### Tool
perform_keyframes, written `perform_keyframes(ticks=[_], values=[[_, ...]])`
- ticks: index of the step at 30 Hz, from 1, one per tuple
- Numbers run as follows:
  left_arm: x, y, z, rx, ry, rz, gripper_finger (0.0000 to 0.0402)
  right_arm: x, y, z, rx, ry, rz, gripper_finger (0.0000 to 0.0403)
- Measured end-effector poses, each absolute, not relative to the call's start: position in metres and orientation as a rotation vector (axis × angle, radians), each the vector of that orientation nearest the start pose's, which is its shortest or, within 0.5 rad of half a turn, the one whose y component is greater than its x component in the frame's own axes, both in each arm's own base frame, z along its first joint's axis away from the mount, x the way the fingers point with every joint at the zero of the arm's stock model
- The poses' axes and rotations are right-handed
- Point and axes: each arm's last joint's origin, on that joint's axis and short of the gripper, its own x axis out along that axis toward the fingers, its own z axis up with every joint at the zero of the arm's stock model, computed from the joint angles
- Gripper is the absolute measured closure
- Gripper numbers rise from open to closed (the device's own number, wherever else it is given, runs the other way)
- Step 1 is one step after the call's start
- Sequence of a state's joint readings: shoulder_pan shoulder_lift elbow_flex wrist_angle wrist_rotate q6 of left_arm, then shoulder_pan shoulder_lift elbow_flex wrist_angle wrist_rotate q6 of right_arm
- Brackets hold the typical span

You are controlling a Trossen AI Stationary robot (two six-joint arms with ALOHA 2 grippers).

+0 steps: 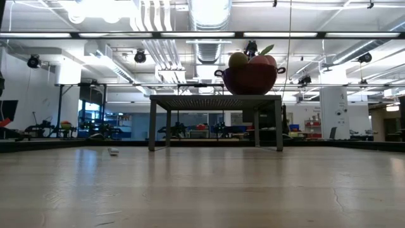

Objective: Pick & Place Fruit
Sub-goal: Put the mango into the purple bowl on the shelf

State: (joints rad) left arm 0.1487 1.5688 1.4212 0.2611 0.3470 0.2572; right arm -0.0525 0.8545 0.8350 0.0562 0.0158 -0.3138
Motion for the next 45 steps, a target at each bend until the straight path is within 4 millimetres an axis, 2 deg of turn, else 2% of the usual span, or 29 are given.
perform_keyframes(ticks=[6,23,33,37,45], values=[[0.3624,0.0450,0.4012,0.284,-0.133,-0.185,0.0149,0.1945,-0.0090,0.3617,-0.305,-0.024,-0.013,0.0129],[0.3623,0.0452,0.4012,0.284,-0.127,-0.185,0.0149,0.1945,-0.0089,0.3661,-0.324,-0.036,-0.007,0.0204],[0.3628,0.0429,0.4013,0.269,-0.127,-0.175,0.0134,0.1944,-0.0087,0.3662,-0.327,-0.037,-0.006,0.0201],[0.3632,0.0426,0.4018,0.224,-0.109,-0.101,0.0114,0.1935,-0.0090,0.3666,-0.331,-0.038,-0.013,0.0204],[0.3640,0.0397,0.4009,0.228,-0.032,0.063,0.0029,0.1938,-0.0095,0.3663,-0.345,-0.035,-0.028,0.0207]])
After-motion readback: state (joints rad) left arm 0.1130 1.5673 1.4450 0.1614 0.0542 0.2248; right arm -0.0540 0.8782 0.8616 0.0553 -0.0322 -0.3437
